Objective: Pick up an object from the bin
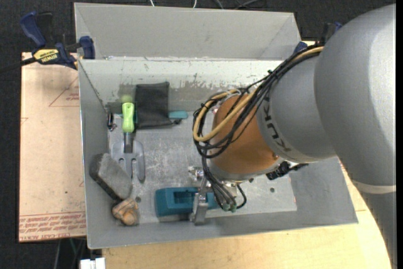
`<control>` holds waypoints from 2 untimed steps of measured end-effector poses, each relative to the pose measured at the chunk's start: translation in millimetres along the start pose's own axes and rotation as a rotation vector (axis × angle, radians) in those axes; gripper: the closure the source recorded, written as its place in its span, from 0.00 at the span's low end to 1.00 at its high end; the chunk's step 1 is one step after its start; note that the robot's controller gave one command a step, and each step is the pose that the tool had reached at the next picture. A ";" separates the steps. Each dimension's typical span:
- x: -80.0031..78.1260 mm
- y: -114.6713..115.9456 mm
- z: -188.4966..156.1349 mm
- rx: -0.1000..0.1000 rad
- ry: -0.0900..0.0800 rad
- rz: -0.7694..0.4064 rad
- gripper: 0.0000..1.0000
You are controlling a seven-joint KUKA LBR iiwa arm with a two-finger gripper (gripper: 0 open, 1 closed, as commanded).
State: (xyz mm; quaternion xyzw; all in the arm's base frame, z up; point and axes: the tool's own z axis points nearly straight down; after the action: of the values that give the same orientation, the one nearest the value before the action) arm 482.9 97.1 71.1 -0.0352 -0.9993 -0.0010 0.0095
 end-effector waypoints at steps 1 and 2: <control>0.0 0.0 0.0 0.000 0.000 0.000 1.00; 0.0 0.0 0.0 0.000 0.000 0.000 1.00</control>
Offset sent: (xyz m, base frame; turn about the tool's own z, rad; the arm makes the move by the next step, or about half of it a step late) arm 0.0000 0.0000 0.0000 0.0000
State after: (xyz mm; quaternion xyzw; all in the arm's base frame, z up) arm 483.0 97.1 71.1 -0.0352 -0.9993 -0.0011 0.0095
